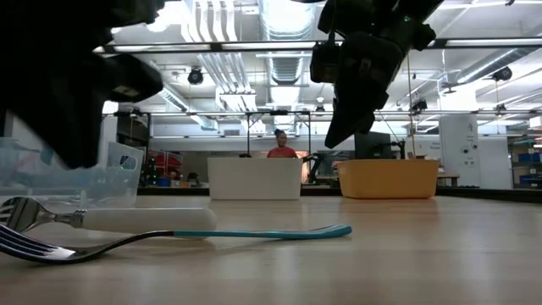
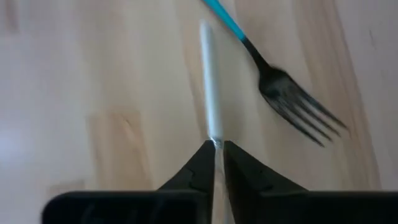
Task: Sort silverware by color (type)
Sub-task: Put the white fork into the transparent bin
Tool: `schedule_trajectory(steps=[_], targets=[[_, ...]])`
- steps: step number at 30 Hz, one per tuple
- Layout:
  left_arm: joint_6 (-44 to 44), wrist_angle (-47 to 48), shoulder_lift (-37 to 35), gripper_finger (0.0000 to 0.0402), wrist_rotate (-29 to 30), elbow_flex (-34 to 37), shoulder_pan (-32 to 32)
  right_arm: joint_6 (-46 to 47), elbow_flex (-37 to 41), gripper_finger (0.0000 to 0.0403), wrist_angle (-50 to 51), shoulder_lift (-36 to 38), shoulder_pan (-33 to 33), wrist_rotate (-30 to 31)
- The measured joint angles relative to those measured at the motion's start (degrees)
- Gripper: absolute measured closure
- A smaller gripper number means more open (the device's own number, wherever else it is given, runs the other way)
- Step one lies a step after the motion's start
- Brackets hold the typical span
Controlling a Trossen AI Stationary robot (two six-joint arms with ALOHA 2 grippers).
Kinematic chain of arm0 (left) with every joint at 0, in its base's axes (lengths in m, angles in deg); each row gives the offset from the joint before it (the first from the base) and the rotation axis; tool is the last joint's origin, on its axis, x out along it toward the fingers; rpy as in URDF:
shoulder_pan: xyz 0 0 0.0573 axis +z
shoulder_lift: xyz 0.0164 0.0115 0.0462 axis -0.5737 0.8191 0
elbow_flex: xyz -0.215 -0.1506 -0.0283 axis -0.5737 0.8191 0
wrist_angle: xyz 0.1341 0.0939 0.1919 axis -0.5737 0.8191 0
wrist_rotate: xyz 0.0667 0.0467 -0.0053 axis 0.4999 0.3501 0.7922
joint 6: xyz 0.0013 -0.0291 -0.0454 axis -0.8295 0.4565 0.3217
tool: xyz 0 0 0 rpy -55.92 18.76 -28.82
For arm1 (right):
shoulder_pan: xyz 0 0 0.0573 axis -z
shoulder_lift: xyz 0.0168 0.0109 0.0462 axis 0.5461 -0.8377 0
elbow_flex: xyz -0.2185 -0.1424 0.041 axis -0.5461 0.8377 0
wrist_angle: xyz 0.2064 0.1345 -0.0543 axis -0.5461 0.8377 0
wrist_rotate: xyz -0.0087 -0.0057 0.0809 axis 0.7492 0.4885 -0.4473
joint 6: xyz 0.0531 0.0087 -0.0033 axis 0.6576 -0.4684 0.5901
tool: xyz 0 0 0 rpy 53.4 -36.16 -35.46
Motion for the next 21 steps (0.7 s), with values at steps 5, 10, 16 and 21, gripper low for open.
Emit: schedule_trajectory(steps=[5,10,16,21], targets=[[1.3,0.0,0.0,0.0338,-0.2,0.5,-1.4,0.9,0.0,0.0376,0.0,0.0,0.0,0.0],[2.3,-1.1,0.0,0.0290,2.5,2.9,-1.7,0.8,0.0,0.0376,-0.1,0.0,0.0,0.0],[2.7,-6.1,0.0,0.0267,2.6,6.5,-1.7,0.8,0.0,0.0376,-0.3,0.0,0.0,0.1],[2.6,-10.5,0.0,0.0273,2.6,8.2,-1.7,0.6,0.0,0.0376,-0.4,0.0,0.0,0.1]])
